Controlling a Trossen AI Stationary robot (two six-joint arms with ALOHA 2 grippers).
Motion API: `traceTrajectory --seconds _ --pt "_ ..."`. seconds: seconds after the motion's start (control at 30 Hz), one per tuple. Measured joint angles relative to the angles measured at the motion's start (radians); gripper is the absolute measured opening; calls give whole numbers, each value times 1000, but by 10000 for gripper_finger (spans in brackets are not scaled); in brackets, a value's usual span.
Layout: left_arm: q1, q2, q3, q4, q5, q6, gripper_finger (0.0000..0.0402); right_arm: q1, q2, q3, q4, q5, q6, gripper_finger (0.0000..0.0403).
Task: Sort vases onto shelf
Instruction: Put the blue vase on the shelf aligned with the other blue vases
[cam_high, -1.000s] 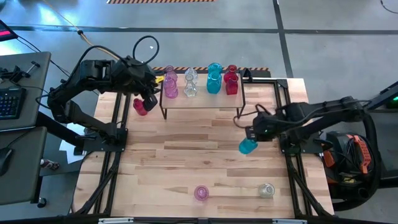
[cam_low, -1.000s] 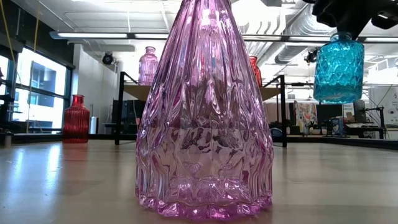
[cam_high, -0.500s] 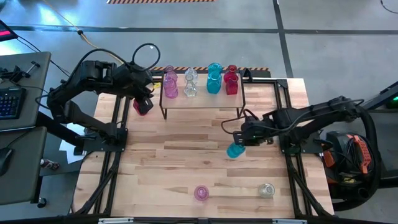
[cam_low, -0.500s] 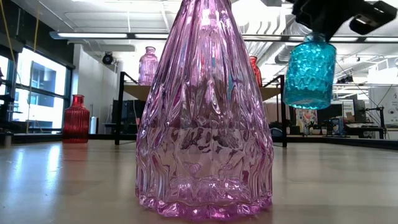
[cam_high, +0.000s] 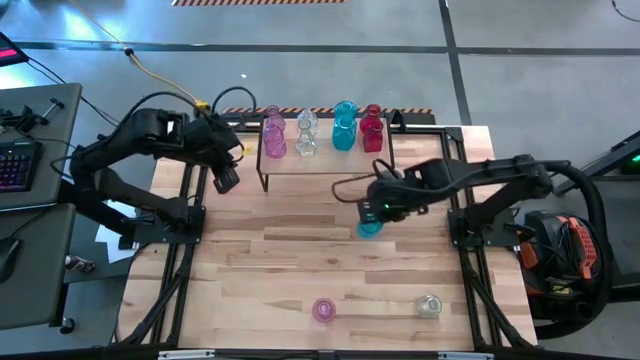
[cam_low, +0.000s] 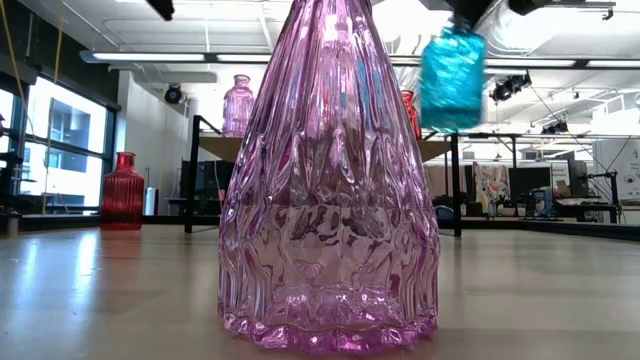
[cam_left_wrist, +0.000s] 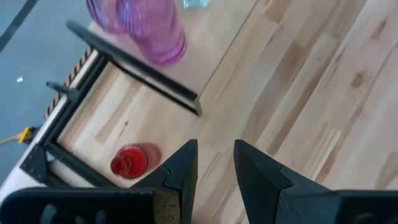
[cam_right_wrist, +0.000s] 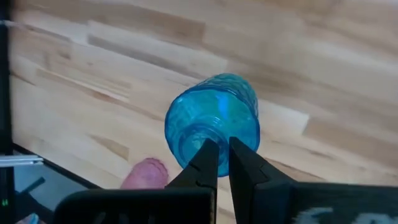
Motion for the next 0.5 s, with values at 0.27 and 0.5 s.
traceTrajectory --seconds 0.27,0.5 --pt "0 -56 -117 0 0 -45 97 -118 152 298 -102 29 -211 0" --pt "0 -102 -173 0 0 -75 97 -240 272 514 -172 23 -382 0"
